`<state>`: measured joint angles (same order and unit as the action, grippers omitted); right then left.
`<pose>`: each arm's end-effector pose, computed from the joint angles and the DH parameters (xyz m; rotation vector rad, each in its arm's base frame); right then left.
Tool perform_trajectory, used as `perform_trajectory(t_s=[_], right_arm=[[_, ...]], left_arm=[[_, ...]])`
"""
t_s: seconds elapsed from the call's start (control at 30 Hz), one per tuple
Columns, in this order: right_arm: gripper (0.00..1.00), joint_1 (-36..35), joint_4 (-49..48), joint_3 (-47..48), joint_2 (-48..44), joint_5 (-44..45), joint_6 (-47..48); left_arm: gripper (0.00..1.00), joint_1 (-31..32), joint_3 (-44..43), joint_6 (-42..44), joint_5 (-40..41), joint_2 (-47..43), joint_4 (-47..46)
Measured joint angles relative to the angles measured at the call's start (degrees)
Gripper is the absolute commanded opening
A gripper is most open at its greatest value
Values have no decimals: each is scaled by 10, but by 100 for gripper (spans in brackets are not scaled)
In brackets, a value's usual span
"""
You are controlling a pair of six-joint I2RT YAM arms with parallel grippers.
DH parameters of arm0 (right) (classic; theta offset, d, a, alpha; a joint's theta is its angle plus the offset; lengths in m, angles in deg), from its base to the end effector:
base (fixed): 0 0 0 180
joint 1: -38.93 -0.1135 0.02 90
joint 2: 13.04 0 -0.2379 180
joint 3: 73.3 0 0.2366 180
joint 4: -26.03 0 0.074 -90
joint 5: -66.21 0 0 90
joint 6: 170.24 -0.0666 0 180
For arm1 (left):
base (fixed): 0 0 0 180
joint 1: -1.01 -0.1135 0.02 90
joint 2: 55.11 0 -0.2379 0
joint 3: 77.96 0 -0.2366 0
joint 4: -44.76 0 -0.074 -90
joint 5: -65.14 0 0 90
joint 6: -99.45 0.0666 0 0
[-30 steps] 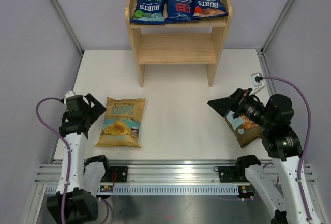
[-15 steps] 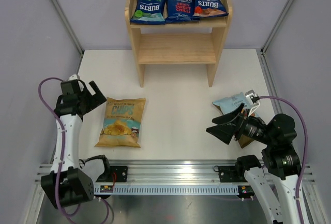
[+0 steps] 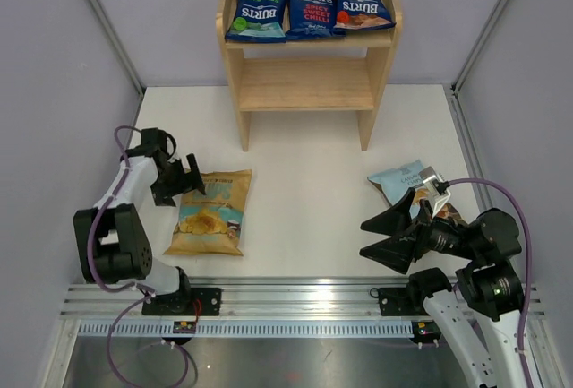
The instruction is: Place and organize the chips bags onto the shelf
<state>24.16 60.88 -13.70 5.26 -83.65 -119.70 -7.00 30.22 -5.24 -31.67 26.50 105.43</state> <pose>0.0614 0.0757 0.3564 -0.6006 1.6103 1.4774 0.2638 0.0291 0.1766 -0.5233 2.7526 -0.1945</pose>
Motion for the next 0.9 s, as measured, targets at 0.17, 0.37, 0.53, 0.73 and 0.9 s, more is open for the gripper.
perform_trajectory(t_s=[0.17,0.37,0.53,0.73,0.9], right_arm=[[99,-12,-13,-5,-9,-12,0],[99,-14,-24,-8,-9,-12,-5],[99,-14,-30,-8,-4,-11,-9],[99,-14,-30,-8,-2,-6,-9],[98,-14,-22,-5,9,5,-5]], left_arm=[[99,19,9,12,-64,66,-14],[99,65,69,-10,-105,17,-60],[99,106,153,-84,-120,-87,-108],[99,208,233,-202,-116,-158,-214],[96,303,291,-303,-79,-182,-285]])
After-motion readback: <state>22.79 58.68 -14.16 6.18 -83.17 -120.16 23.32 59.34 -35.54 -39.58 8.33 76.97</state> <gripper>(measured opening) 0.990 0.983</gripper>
